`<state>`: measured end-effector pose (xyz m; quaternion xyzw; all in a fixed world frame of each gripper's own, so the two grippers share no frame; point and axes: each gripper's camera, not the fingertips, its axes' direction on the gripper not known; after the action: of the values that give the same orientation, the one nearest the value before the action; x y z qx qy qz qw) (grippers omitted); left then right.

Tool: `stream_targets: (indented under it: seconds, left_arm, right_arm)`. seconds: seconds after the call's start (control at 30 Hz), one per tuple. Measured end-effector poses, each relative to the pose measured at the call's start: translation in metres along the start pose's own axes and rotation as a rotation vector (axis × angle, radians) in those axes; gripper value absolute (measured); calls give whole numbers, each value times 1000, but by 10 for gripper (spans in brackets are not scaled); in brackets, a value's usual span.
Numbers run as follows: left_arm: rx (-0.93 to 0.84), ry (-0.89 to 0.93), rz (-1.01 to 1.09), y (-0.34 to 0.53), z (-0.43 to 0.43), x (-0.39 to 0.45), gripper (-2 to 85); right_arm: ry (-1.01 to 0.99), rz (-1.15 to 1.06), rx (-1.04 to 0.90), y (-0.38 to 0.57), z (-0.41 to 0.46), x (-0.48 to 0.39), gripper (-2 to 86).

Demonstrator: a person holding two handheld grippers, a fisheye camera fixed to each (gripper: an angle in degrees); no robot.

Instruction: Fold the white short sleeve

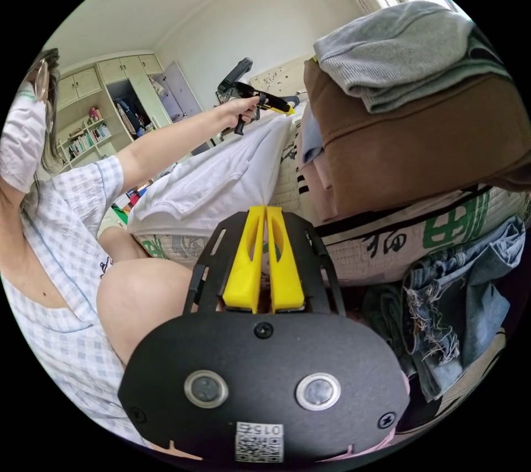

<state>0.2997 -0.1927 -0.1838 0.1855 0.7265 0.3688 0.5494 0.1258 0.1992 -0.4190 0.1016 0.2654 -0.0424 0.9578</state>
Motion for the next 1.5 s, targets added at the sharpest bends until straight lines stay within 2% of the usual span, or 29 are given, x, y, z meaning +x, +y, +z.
stream_targets:
  seconds: [0.07, 0.2, 0.27, 0.33, 0.47, 0.6, 0.7, 0.77, 0.83, 0.87, 0.97, 1.1, 1.27, 1.4, 1.5]
  left_arm:
    - [-68, 38, -11, 5, 18, -6, 15]
    - [0, 113, -19, 19, -7, -22, 36]
    - [44, 319, -26, 31, -40, -49, 56]
    - [123, 434, -28, 50, -77, -71, 64]
    - [321, 537, 10, 134, -179, -113, 71]
    - [430, 443, -10, 237, -260, -151, 65]
    - [453, 318, -43, 320, -310, -191, 56]
    - [464, 231, -124, 386, -330, -227, 48]
    - [488, 181, -195, 428, -332, -257, 47]
    - [426, 193, -282, 447, -329, -284, 49]
    - [437, 293, -391, 491, -318, -333, 56]
    - [407, 369, -472, 514, -297, -372, 58]
    - [263, 469, -508, 507, -252, -401, 69]
    - [303, 513, -534, 504, -246, -412, 69]
    - [319, 495, -571, 504, -249, -418, 42]
  right_arm:
    - [-20, 11, -47, 4, 13, -1, -6]
    - [-30, 25, -66, 20, 21, -4, -5]
    - [33, 7, -106, 32, 25, -13, -5]
    - [77, 3, -180, 41, 32, -22, -5]
    - [132, -62, -220, 56, 42, -58, -2]
    - [86, -179, -176, 41, 53, -104, 3]
    - [17, -385, -156, 15, 75, -167, 9]
    - [-66, -598, -160, 0, 103, -231, 20]
    - [-126, -736, -183, -7, 127, -278, 29]
    - [-165, -813, -223, -10, 145, -309, 35]
    - [-244, -953, -307, -9, 192, -377, 48]
    - [-280, -1034, -460, 8, 252, -432, 55]
    - [-154, -1067, -560, 52, 316, -464, 83]
    - [-131, -1030, -566, 67, 340, -477, 78]
    - [-36, -1053, -523, 82, 353, -492, 39]
